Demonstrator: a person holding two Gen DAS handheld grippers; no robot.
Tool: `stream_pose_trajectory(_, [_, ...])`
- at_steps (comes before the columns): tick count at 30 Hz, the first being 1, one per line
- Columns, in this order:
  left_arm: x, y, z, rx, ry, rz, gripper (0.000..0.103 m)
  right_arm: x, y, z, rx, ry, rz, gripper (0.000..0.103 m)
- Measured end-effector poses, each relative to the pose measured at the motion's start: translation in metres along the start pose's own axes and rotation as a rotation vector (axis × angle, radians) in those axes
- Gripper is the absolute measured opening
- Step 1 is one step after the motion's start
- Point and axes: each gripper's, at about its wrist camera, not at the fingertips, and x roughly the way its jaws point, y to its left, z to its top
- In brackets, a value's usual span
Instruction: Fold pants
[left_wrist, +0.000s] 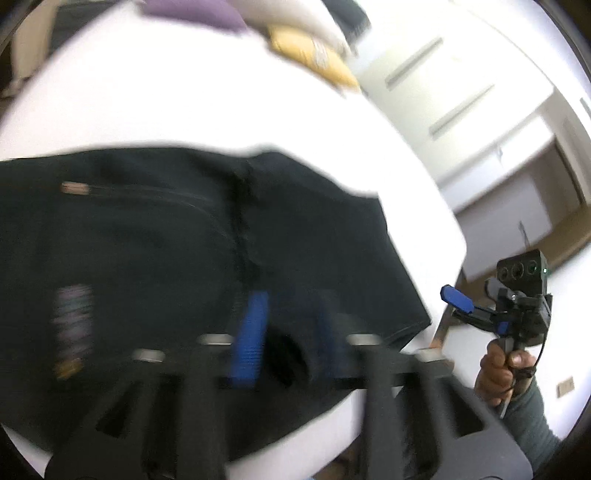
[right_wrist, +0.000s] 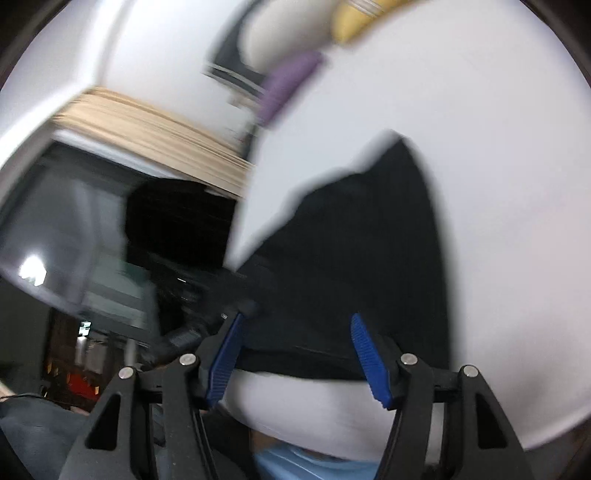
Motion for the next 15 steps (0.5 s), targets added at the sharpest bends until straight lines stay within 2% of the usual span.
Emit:
stream_pose_trajectory(1, [-0.028, 0.012, -0.006, -0.053, -0.080, -0.004, 0.097, 0.011, 0.009, 0.002, -0.006, 0.002, 0.032, 0.066])
stream_pose_trajectory(2, [-0.050, 0.022, -0.012, -0.097, -0.150, -0.006, 0.101, 0.029, 0.022, 0.005, -0.010, 0.009, 0.077, 0.066])
stream_pose_trajectory(3, [-0.075, 0.036, -0.018, -0.147, -0.207, -0.003, 0.101, 0.042, 0.029, 0.008, -0.012, 0.019, 0.105, 0.066])
stream_pose_trajectory(7, [-0.141, 0.092, -0.052, -0.330, -0.341, 0.044, 0.101, 0.097, 0.051, 0.009, -0.004, 0.073, 0.173, 0.066])
stream_pose_trajectory(9, [-0.159, 0.119, -0.064, -0.405, -0.372, 0.073, 0.101, 0.112, 0.056, 0.005, 0.004, 0.090, 0.195, 0.066])
stream_pose_trajectory(11, [-0.164, 0.148, -0.079, -0.501, -0.370, 0.085, 0.101, 0.123, 0.057, 0.002, 0.031, 0.096, 0.220, 0.066])
stream_pose_trajectory(15, [-0.152, 0.187, -0.090, -0.653, -0.343, 0.040, 0.100, 0.111, 0.050, 0.001, 0.081, 0.074, 0.252, 0.066])
